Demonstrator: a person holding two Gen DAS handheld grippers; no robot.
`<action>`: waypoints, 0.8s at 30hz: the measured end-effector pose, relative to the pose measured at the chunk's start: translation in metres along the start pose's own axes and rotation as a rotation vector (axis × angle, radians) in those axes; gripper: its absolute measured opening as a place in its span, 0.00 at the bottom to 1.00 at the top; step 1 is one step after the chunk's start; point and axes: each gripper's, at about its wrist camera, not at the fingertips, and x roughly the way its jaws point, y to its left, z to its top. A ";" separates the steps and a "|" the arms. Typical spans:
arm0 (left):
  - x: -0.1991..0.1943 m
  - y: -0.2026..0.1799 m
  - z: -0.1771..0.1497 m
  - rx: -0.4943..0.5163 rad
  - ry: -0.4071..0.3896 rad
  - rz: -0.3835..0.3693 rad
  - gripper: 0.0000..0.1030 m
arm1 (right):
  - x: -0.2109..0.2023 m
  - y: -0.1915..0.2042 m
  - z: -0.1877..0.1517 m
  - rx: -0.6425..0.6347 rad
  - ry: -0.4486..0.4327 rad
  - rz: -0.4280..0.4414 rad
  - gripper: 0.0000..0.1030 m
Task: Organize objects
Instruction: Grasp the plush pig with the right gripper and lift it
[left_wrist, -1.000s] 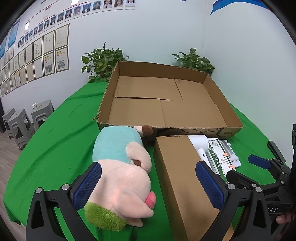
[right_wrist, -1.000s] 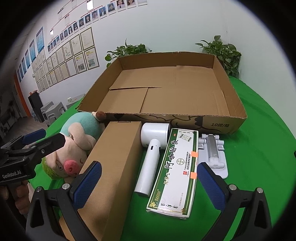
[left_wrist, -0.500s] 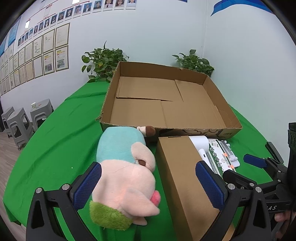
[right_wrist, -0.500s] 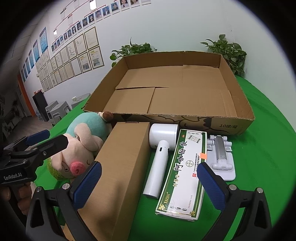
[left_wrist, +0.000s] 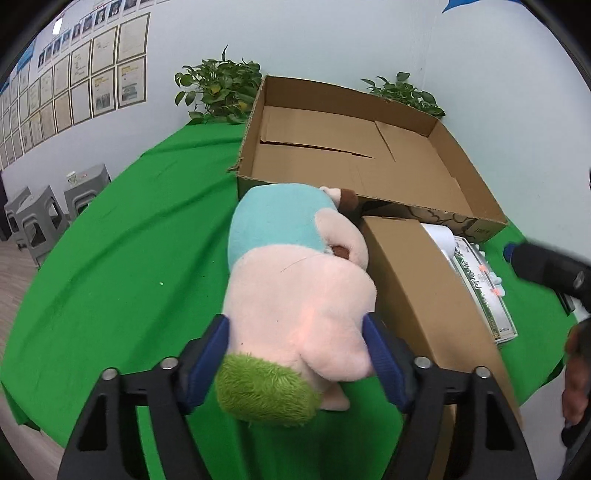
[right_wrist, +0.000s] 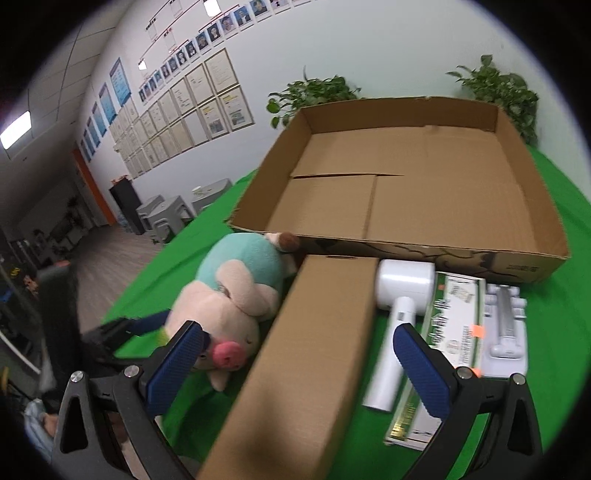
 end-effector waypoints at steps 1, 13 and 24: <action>0.000 0.003 0.000 -0.014 0.000 -0.011 0.63 | 0.003 0.004 0.003 0.003 0.006 0.025 1.00; -0.023 0.016 -0.023 -0.031 -0.003 -0.010 0.50 | 0.076 0.064 0.033 -0.072 0.175 0.174 1.00; -0.041 0.010 -0.031 0.013 -0.022 -0.005 0.37 | 0.125 0.083 0.011 -0.087 0.322 0.108 0.82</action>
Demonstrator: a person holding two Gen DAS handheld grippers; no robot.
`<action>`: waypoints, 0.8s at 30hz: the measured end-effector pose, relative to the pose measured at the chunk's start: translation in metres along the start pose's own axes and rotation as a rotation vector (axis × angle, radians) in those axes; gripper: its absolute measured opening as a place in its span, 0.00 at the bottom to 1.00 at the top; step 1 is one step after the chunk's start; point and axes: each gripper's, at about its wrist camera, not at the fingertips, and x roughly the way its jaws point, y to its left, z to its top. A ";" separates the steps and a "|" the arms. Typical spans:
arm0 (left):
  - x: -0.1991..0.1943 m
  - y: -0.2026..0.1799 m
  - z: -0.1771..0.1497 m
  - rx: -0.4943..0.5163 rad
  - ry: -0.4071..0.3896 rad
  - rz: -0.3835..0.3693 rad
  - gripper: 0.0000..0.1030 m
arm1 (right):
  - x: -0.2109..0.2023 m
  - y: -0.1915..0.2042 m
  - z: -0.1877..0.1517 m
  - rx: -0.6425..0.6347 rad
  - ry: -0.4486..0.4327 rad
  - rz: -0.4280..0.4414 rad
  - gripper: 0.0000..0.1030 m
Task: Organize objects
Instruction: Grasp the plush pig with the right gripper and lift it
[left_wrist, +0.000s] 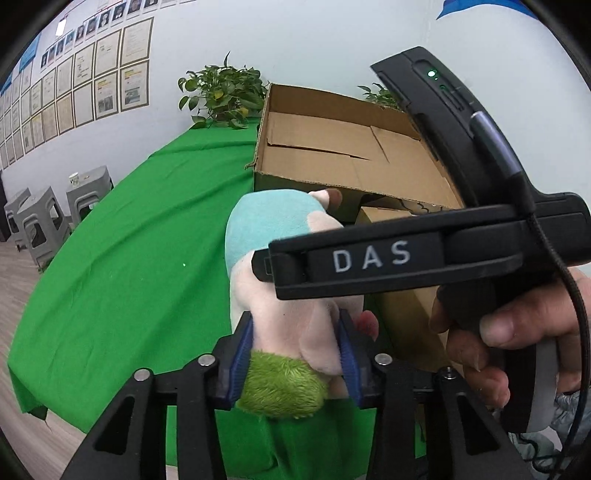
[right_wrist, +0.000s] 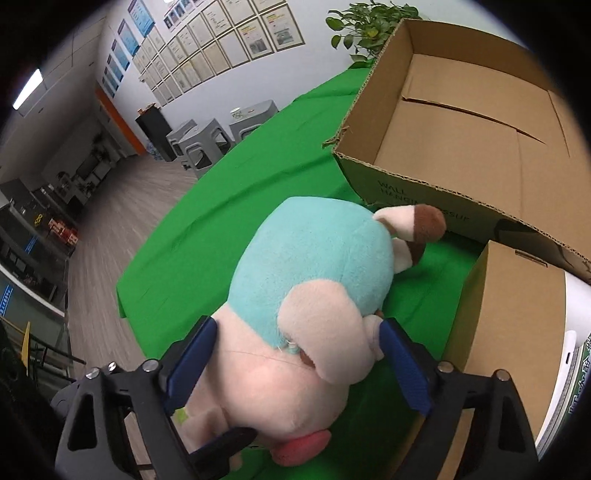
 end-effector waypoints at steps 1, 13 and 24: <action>-0.001 -0.001 0.001 0.005 -0.002 0.000 0.36 | -0.001 0.000 -0.001 -0.001 0.002 -0.005 0.79; -0.045 -0.045 0.037 0.166 -0.198 0.010 0.19 | -0.061 -0.002 -0.001 0.005 -0.196 0.024 0.52; -0.061 -0.089 0.106 0.303 -0.400 0.000 0.17 | -0.120 -0.021 0.049 0.005 -0.433 -0.003 0.51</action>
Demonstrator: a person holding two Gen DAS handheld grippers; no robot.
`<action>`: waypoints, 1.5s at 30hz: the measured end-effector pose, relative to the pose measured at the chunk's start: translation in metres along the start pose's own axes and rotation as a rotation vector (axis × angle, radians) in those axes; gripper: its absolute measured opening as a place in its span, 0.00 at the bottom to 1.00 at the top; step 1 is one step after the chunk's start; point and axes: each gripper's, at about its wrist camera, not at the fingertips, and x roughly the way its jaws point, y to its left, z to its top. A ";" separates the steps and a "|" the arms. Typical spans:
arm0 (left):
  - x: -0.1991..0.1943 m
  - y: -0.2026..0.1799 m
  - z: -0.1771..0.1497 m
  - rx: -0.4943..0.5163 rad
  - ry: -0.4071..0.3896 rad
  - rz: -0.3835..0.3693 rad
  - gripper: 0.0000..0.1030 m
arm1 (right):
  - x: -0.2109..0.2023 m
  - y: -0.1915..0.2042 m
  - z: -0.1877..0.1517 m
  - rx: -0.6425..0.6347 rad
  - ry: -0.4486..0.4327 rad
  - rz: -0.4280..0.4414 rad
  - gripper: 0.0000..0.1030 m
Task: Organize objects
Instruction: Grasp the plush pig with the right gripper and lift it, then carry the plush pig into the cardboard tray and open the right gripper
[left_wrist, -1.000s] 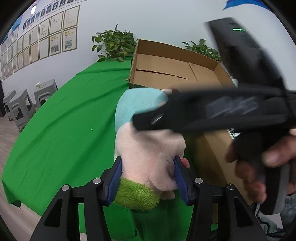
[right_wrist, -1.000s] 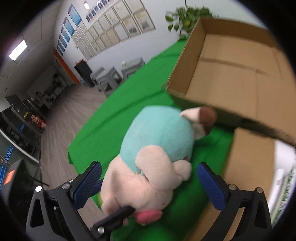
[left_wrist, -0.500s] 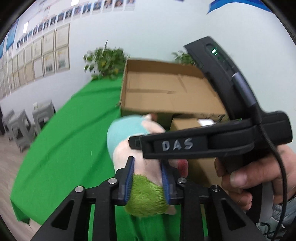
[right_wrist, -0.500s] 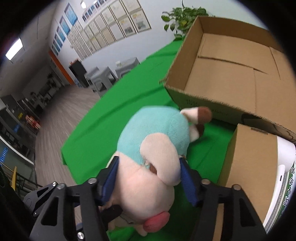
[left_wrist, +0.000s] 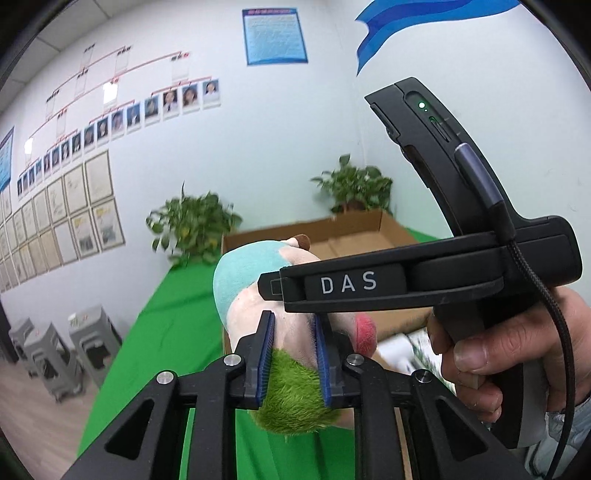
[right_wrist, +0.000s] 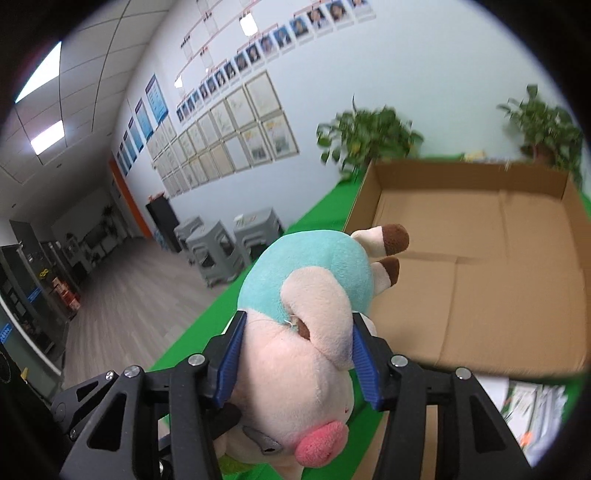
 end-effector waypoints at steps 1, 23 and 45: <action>0.004 0.000 0.006 0.003 -0.008 -0.002 0.17 | -0.001 -0.002 0.007 -0.003 -0.017 -0.010 0.51; 0.288 0.093 0.007 -0.073 0.168 -0.009 0.16 | 0.125 -0.069 0.050 0.024 -0.011 -0.115 0.45; 0.311 0.162 -0.063 -0.280 0.335 -0.031 0.73 | 0.162 -0.109 0.006 0.203 0.212 0.021 0.66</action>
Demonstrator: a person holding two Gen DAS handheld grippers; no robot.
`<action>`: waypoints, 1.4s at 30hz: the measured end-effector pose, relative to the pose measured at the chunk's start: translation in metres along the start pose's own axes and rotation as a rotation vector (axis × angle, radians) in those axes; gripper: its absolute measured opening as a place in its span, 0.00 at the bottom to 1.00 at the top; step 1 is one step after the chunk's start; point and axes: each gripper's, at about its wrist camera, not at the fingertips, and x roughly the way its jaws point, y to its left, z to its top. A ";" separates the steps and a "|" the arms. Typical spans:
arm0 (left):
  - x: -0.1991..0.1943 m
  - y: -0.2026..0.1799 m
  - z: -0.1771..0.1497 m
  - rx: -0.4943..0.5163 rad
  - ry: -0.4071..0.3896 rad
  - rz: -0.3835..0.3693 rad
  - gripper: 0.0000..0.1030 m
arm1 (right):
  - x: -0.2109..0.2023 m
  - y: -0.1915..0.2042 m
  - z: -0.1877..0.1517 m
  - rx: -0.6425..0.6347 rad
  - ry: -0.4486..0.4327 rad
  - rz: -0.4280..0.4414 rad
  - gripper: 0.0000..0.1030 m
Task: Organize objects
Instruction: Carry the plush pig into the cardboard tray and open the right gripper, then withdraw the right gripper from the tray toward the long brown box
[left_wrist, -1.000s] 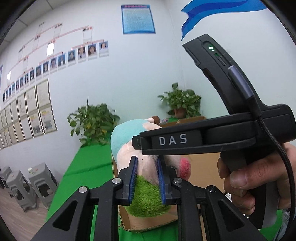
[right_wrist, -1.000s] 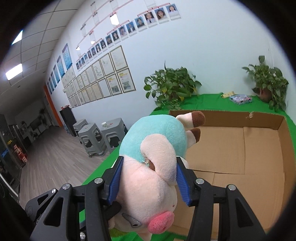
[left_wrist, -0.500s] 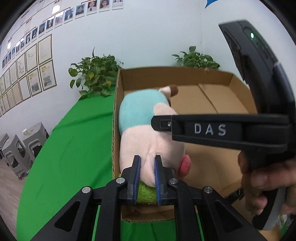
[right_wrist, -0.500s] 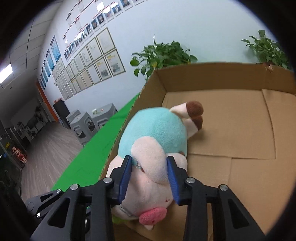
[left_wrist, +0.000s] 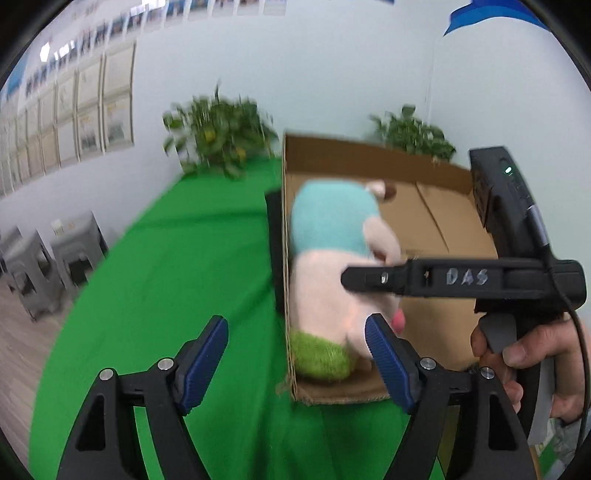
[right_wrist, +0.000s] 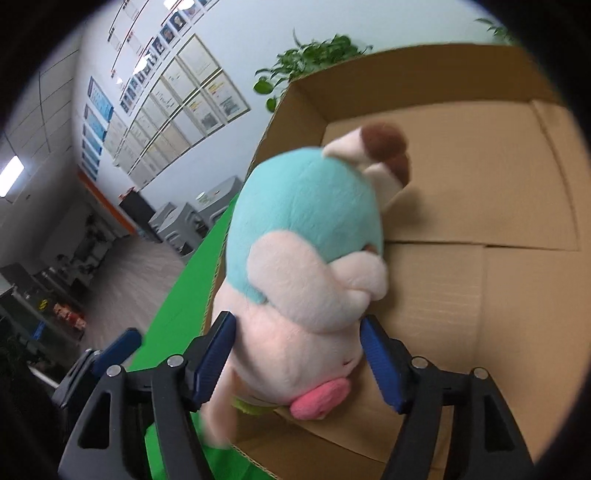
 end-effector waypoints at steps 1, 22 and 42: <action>0.008 0.004 -0.002 -0.016 0.034 -0.042 0.73 | 0.004 -0.002 -0.002 0.019 0.010 0.017 0.65; 0.016 -0.029 -0.030 0.043 0.136 -0.059 0.57 | -0.220 -0.162 -0.068 0.103 -0.210 -0.681 0.81; 0.001 -0.042 -0.036 0.078 0.157 0.000 0.45 | -0.185 -0.206 -0.097 0.130 -0.075 -0.654 0.08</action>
